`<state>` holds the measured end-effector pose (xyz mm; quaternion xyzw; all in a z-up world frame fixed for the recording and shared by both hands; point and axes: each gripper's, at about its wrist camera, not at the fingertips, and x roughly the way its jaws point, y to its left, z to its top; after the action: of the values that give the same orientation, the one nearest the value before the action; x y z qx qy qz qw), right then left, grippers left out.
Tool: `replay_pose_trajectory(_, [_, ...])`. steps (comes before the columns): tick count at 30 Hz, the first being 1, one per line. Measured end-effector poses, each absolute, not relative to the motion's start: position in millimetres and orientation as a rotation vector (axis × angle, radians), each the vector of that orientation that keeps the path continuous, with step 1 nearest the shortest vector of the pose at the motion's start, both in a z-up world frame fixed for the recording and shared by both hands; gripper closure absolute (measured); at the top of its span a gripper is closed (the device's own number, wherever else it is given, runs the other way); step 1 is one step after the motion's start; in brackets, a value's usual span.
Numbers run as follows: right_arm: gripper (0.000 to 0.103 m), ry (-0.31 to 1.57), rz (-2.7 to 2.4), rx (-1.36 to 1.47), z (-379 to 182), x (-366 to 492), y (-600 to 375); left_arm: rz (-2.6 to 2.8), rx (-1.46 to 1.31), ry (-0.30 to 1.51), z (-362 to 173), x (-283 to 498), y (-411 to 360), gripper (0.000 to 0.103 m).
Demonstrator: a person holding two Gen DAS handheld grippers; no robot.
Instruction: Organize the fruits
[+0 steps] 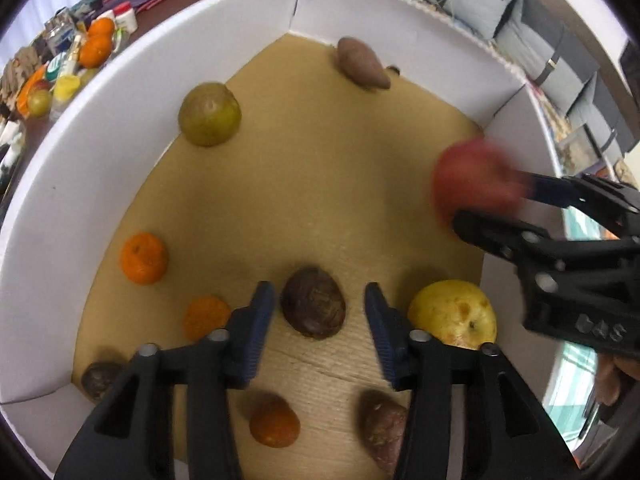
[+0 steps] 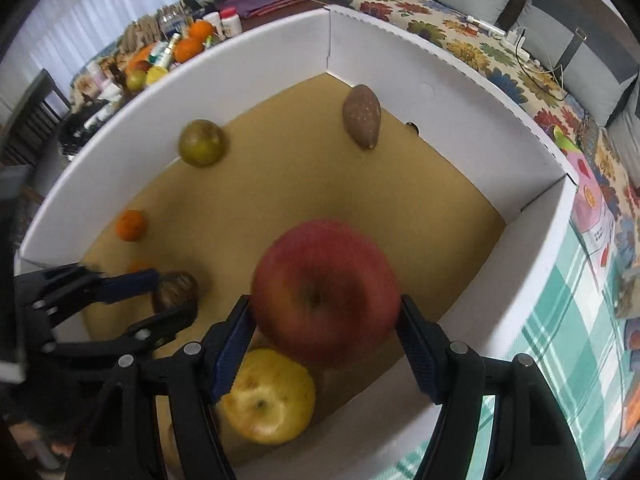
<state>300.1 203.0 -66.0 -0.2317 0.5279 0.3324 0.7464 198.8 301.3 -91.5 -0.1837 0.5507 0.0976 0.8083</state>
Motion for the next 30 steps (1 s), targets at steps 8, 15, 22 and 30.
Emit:
replay_pose_trajectory(8, [0.001,0.96,0.706,-0.304,25.2,293.5,162.0,0.272,-0.205,0.916,-3.3,157.8,286.7,0.019])
replay_pose_trajectory(15, [0.0,0.851,0.68,-0.223,80.8,221.8,119.0,0.362,-0.027,0.71,71.8,103.7,260.2,0.008])
replay_pose_trajectory(22, [0.0,0.919,0.584,-0.14,55.3,160.9,85.8,0.452,-0.103,0.721,81.0,65.6,266.0,0.007])
replay_pose_trajectory(30, [0.0,0.985,0.614,-0.126,42.8,133.1,91.3,0.449,-0.088,0.766,70.2,49.8,258.9,0.007])
